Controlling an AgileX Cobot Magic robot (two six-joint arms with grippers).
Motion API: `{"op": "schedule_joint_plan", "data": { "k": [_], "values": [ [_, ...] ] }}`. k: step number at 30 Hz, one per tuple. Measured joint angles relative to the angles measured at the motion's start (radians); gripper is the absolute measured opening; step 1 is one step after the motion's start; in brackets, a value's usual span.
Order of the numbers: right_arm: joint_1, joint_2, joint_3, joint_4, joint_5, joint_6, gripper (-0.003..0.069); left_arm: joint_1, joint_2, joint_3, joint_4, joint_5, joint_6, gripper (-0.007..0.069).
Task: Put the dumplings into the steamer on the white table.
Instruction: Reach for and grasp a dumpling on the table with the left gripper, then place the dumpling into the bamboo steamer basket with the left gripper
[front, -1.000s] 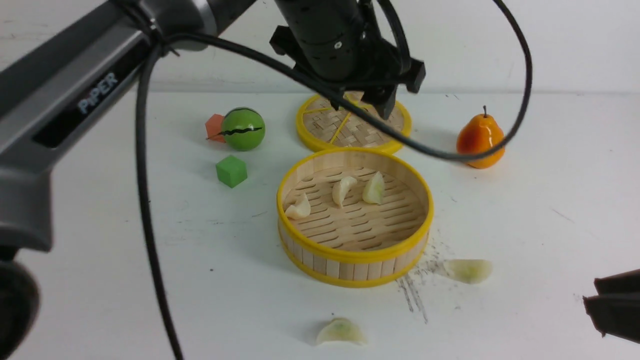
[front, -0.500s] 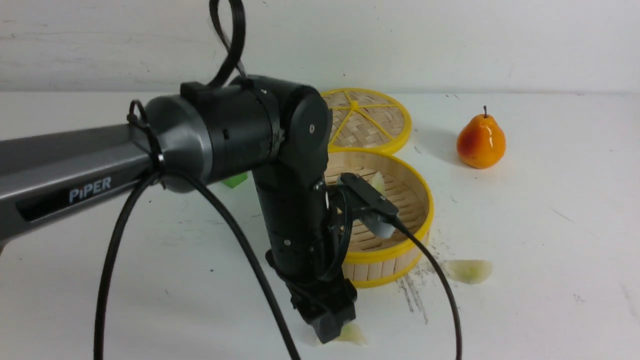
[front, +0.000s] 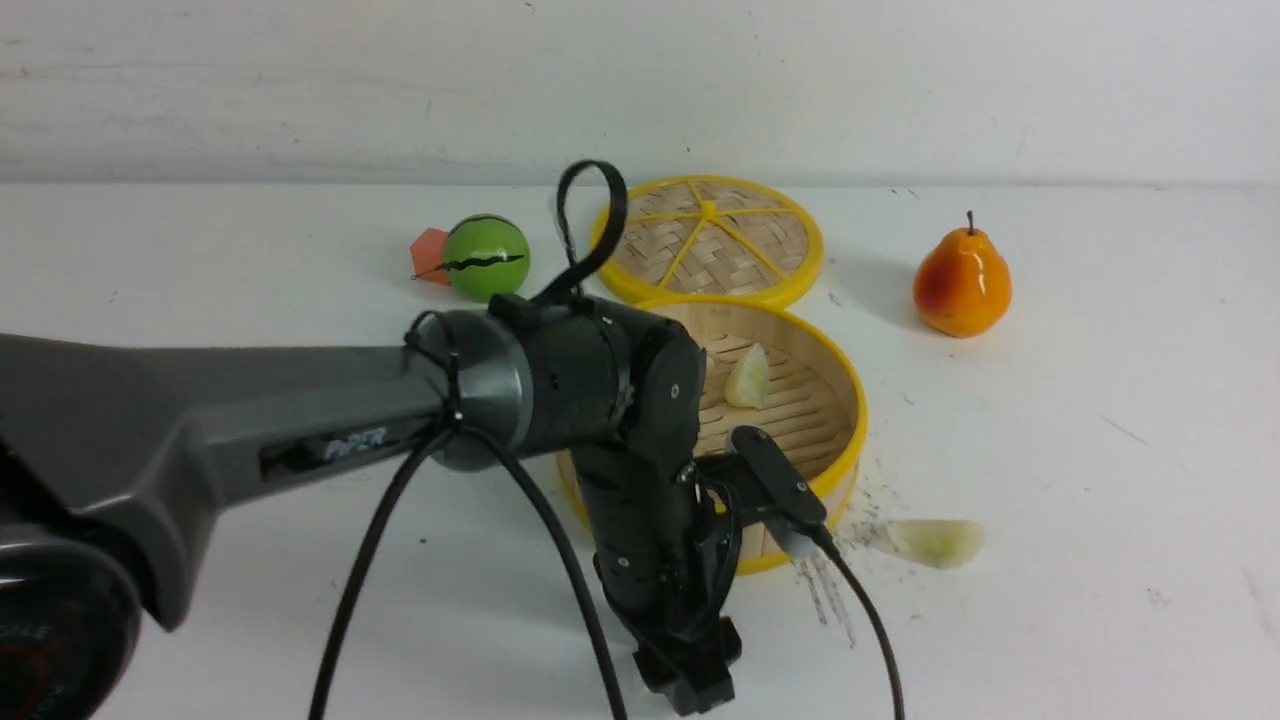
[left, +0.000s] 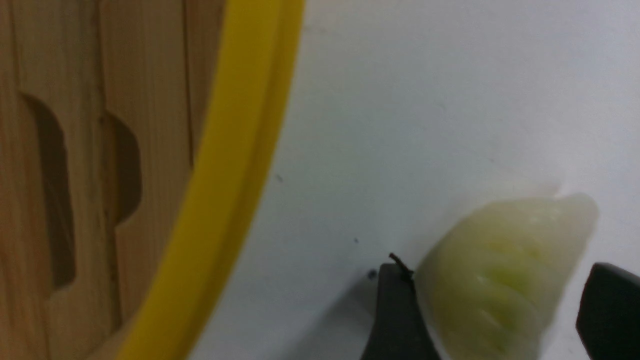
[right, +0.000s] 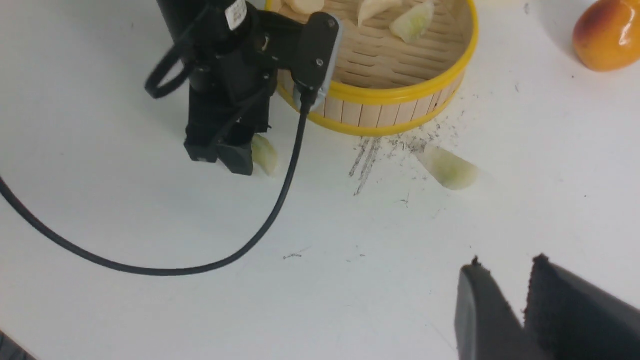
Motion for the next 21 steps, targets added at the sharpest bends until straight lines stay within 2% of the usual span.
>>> {"op": "schedule_joint_plan", "data": {
  "k": [2,3,4,5,7,11,14,17,21],
  "values": [
    [0.000,0.000,0.000,-0.004,0.000,0.000,0.0151,-0.008,0.001,0.000,0.023,-0.031,-0.027,0.0407],
    [0.000,0.000,0.000,-0.006,0.000,0.000,0.0155,-0.017,0.002,0.000,0.050,-0.056,-0.059,0.0349],
    [0.000,0.000,0.000,-0.006,0.000,0.000,0.0155,-0.022,0.002,0.000,0.064,-0.060,-0.075,0.0330],
    [0.000,0.000,0.000,-0.006,0.000,0.000,0.0157,-0.033,0.002,0.000,0.094,-0.064,-0.104,0.0253],
    [0.000,0.000,0.000,-0.009,0.000,0.000,0.0158,-0.047,0.002,-0.007,0.136,-0.053,-0.143,0.0188],
    [0.000,0.000,0.023,-0.013,-0.021,0.000,0.0159,-0.069,0.002,-0.060,0.210,0.037,-0.236,0.0198],
    [0.000,-0.001,0.060,-0.014,-0.043,0.000,0.0161,-0.068,-0.004,-0.200,0.238,0.142,-0.385,0.0198],
    [0.000,-0.001,0.082,-0.014,-0.064,0.000,0.0165,-0.036,-0.005,-0.363,0.237,0.201,-0.526,0.0198],
    [0.000,-0.001,0.096,-0.014,-0.084,0.000,0.0167,0.022,0.006,-0.502,0.216,0.228,-0.641,0.0198]
  ]
}}
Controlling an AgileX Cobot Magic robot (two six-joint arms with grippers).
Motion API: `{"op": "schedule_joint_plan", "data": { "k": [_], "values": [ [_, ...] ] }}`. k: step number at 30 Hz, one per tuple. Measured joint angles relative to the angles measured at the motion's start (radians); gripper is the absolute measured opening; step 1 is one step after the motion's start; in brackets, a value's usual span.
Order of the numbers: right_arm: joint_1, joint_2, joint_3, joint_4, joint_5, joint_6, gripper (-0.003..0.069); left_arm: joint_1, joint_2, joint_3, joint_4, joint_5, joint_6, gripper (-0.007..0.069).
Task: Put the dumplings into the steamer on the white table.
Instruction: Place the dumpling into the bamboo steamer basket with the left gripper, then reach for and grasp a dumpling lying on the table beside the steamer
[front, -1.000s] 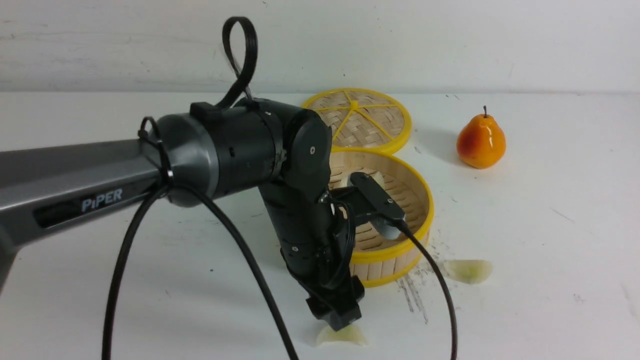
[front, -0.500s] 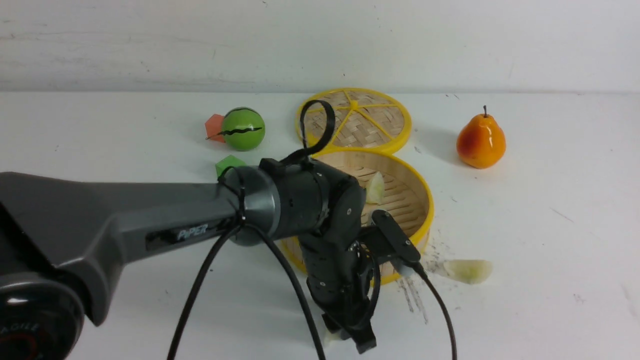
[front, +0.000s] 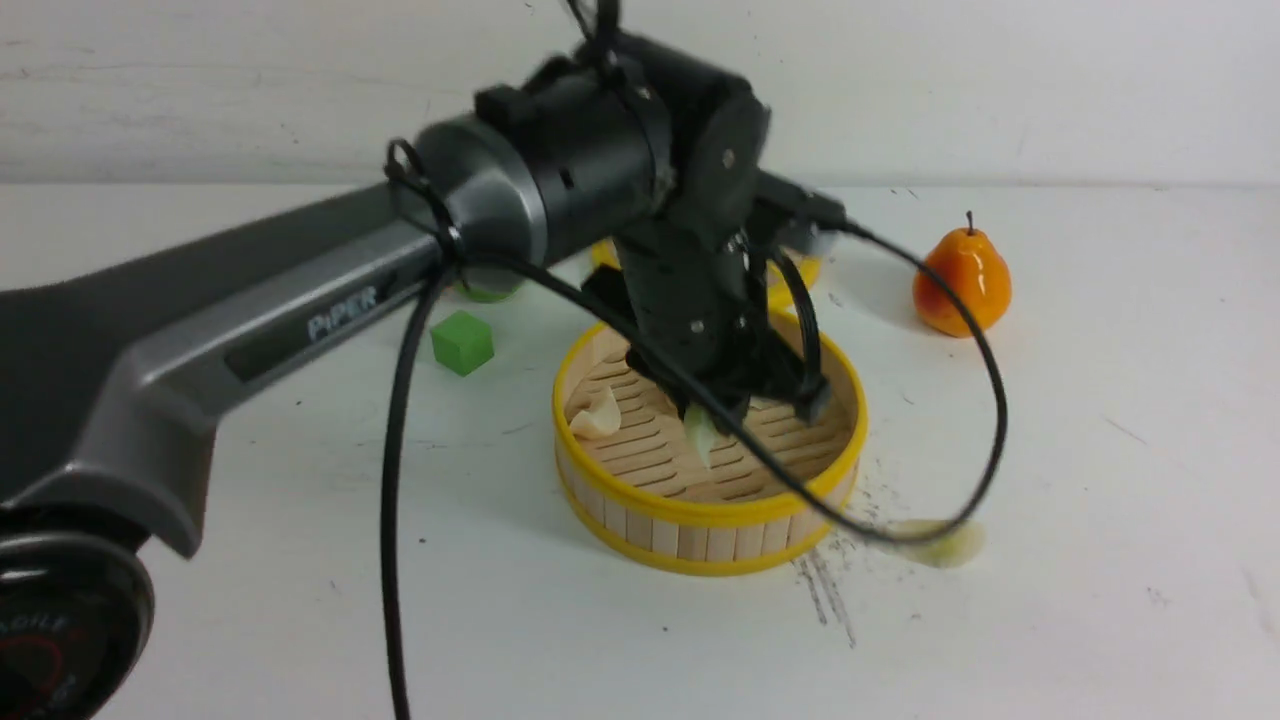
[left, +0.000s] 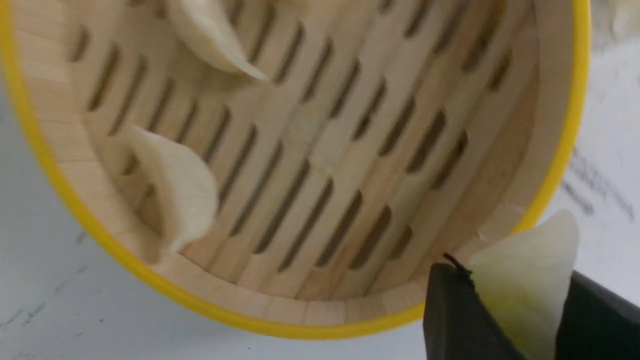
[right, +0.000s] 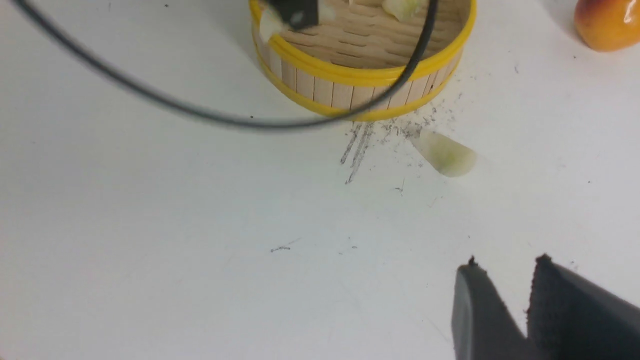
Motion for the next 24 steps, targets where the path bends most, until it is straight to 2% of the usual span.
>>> {"op": "schedule_joint_plan", "data": {
  "k": [1,5,14,20,24],
  "values": [
    [0.000,0.000,0.001,0.000,-0.008,0.000,0.0169,0.038,0.018,-0.052,-0.020,0.007,-0.044,0.0198],
    [0.000,0.000,0.001,0.000,-0.016,0.000,0.0171,0.094,0.080,-0.104,-0.040,0.008,-0.093,0.0198],
    [0.000,0.001,0.001,0.001,-0.018,0.035,0.0178,0.105,0.229,-0.107,-0.050,0.008,-0.111,0.0201],
    [0.000,0.057,-0.017,-0.004,-0.013,0.096,0.0153,0.105,0.241,-0.126,-0.038,0.039,-0.130,0.0329],
    [0.000,0.164,-0.083,-0.026,-0.004,0.103,0.0071,0.105,0.218,-0.214,0.006,0.105,-0.131,0.0393]
  ]
}}
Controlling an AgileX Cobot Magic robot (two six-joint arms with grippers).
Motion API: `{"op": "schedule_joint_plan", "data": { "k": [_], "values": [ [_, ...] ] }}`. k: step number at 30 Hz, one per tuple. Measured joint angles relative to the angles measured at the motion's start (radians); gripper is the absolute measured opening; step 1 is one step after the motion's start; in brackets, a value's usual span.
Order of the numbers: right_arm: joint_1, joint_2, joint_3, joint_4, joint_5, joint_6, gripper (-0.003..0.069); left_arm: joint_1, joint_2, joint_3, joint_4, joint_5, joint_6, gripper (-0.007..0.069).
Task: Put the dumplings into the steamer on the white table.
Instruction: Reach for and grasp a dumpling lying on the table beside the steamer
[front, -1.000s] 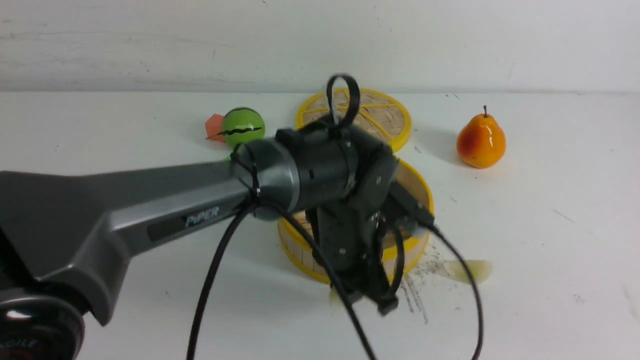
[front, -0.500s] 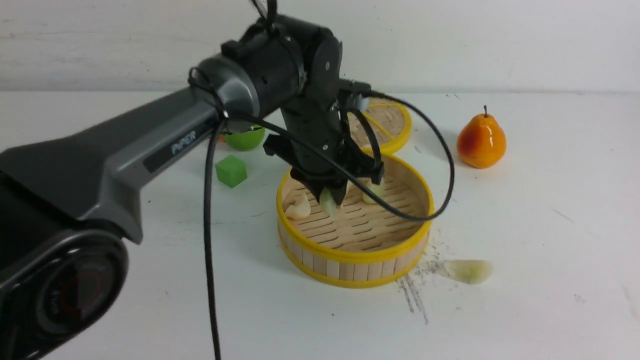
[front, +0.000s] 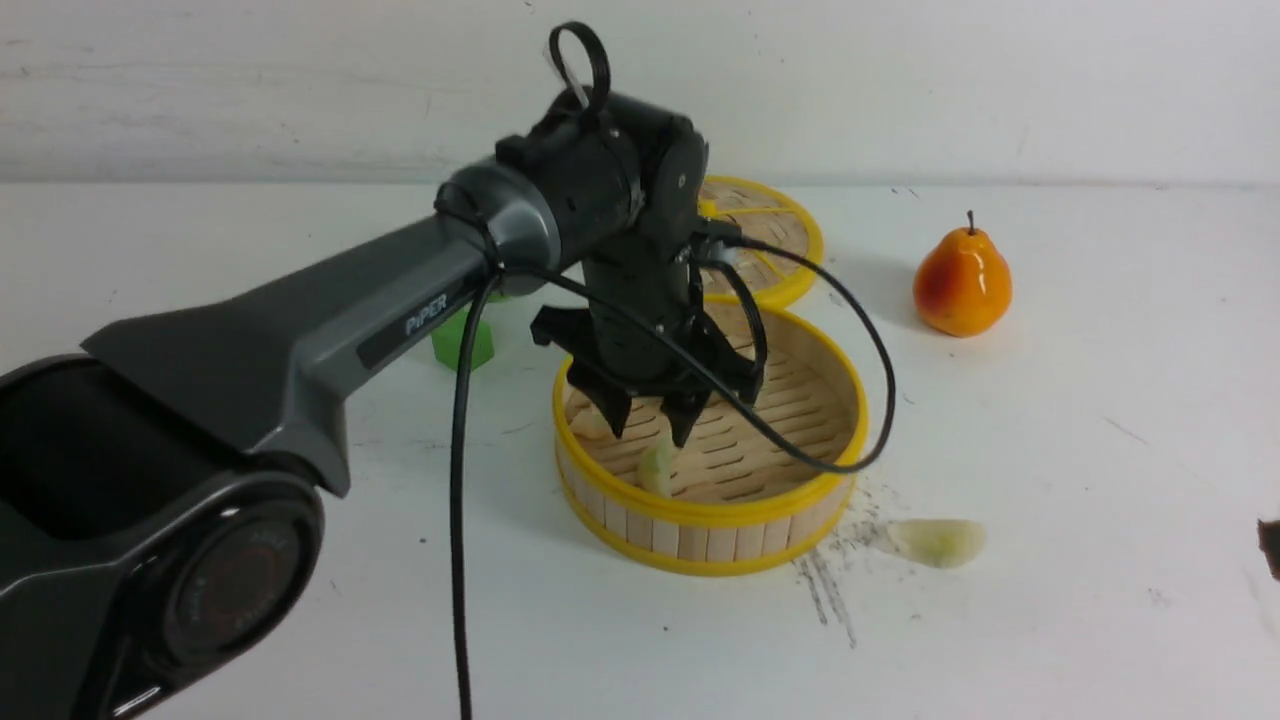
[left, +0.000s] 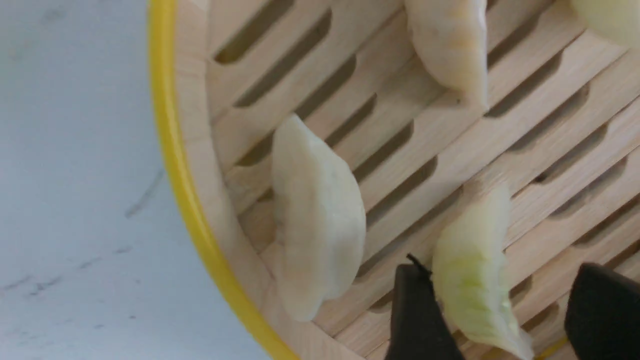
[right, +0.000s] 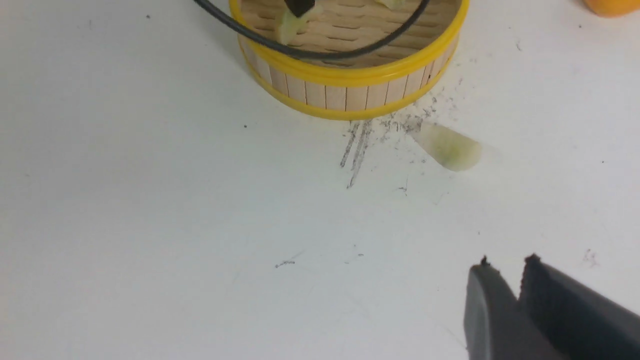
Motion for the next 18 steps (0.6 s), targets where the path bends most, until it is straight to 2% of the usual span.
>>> {"op": "schedule_joint_plan", "data": {
  "k": [3,5,10,13,15,16,18],
  "values": [
    [0.000,0.101,-0.070,-0.024,0.009,0.001,-0.0003,0.000,-0.089,-0.038,0.024,0.007,-0.001,0.0377],
    [0.000,0.155,-0.108,-0.033,0.015,0.002,-0.0018,0.000,-0.171,-0.044,0.025,0.010,-0.001,0.0342],
    [0.000,0.366,-0.209,-0.037,0.045,0.002,-0.0022,0.000,-0.409,0.000,0.025,0.018,-0.001,0.0185],
    [0.000,0.488,-0.268,-0.037,0.058,0.002,-0.0022,0.000,-0.545,0.121,0.025,0.018,-0.001,0.0082],
    [-0.001,0.557,-0.298,-0.037,0.070,0.002,-0.0022,0.000,-0.595,0.197,0.024,0.018,-0.001,0.0047],
    [-0.012,0.625,-0.327,-0.034,0.074,-0.007,-0.0022,0.000,-0.666,0.304,0.023,0.018,0.000,0.0004],
    [-0.029,0.694,-0.354,-0.033,0.075,-0.025,-0.0022,0.000,-0.720,0.390,0.020,0.018,0.000,-0.0014]
  ]
}}
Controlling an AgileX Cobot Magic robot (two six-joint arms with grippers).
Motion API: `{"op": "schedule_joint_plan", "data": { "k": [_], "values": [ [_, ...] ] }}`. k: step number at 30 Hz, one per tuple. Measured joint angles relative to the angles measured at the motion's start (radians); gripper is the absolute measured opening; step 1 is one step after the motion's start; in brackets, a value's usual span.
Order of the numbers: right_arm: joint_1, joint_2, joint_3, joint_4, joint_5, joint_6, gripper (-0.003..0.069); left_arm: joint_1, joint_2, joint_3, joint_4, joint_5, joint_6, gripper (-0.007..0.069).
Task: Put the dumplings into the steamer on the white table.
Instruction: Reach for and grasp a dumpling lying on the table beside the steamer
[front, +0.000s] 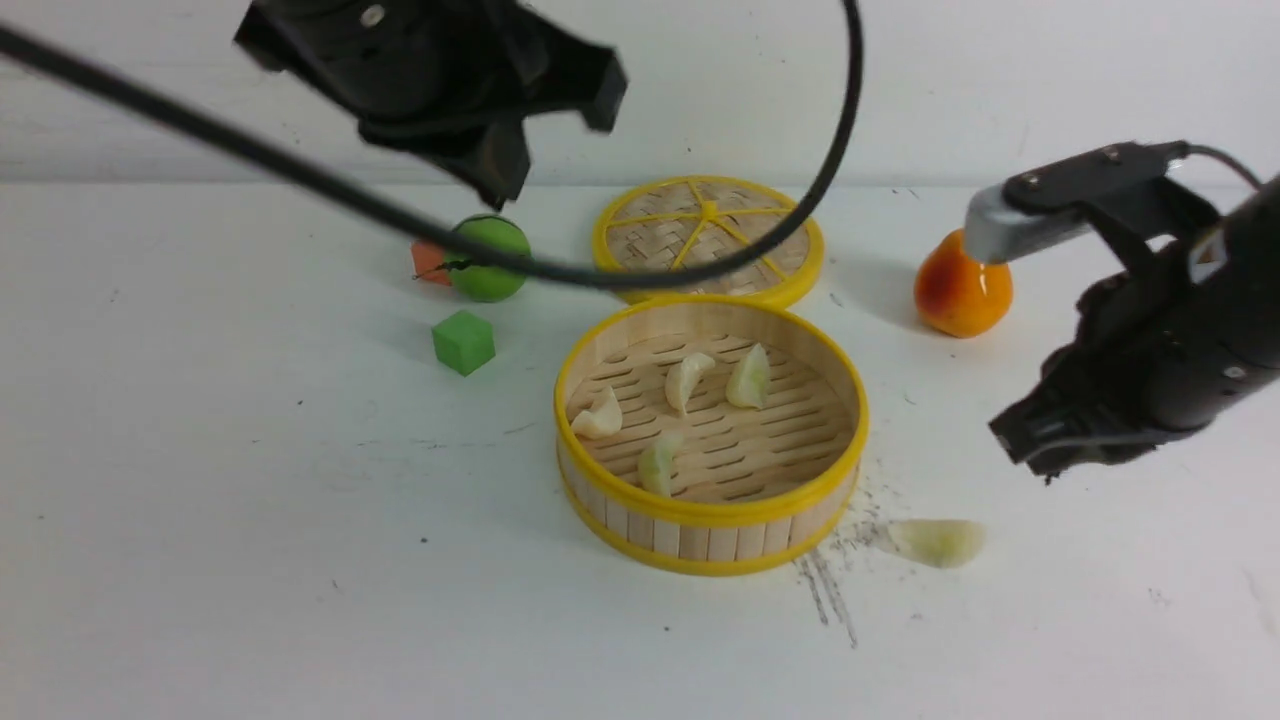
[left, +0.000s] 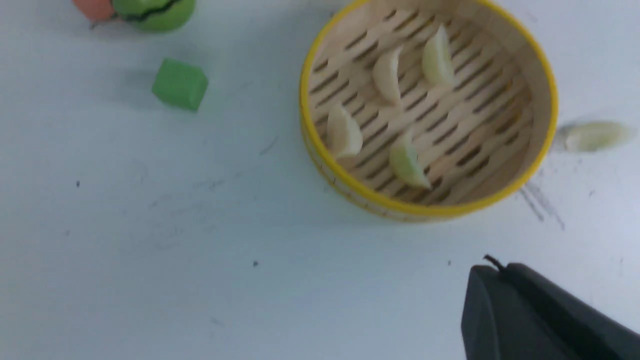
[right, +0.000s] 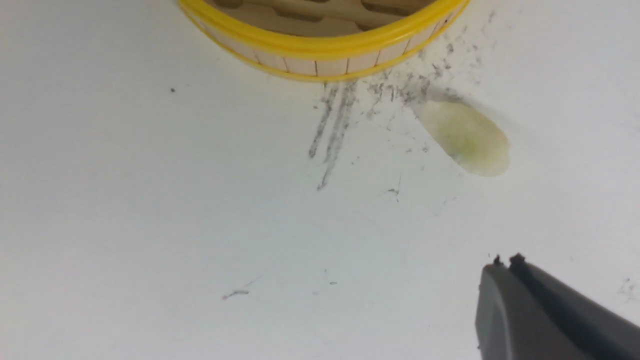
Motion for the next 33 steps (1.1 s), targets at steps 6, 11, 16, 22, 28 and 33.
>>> {"op": "schedule_joint_plan", "data": {
  "k": [6,11,16,22,28,33],
  "values": [
    [-0.063,0.239,-0.088,-0.001,0.000,-0.105,0.0048,0.000,-0.228,0.351,-0.027,0.000,0.038,-0.0014],
    [-0.066,0.397,-0.116,-0.001,-0.038,-0.215,0.0319,0.000,-0.395,0.594,-0.046,0.000,0.048,-0.0014],
    [-0.065,0.463,-0.119,-0.001,-0.105,-0.325,0.0566,0.000,-0.505,0.723,-0.055,-0.011,0.048,-0.0014],
    [-0.063,0.502,-0.119,0.030,-0.149,-0.380,0.0609,0.000,-0.575,0.772,-0.056,-0.030,0.048,-0.0014],
    [-0.036,0.533,-0.121,0.002,-0.156,-0.369,0.0312,0.000,-0.586,0.774,-0.055,-0.044,0.048,-0.0014],
    [-0.026,0.516,-0.134,-0.074,-0.117,-0.247,0.0250,0.000,-0.587,0.774,-0.055,-0.043,0.048,-0.0014]
  ]
}}
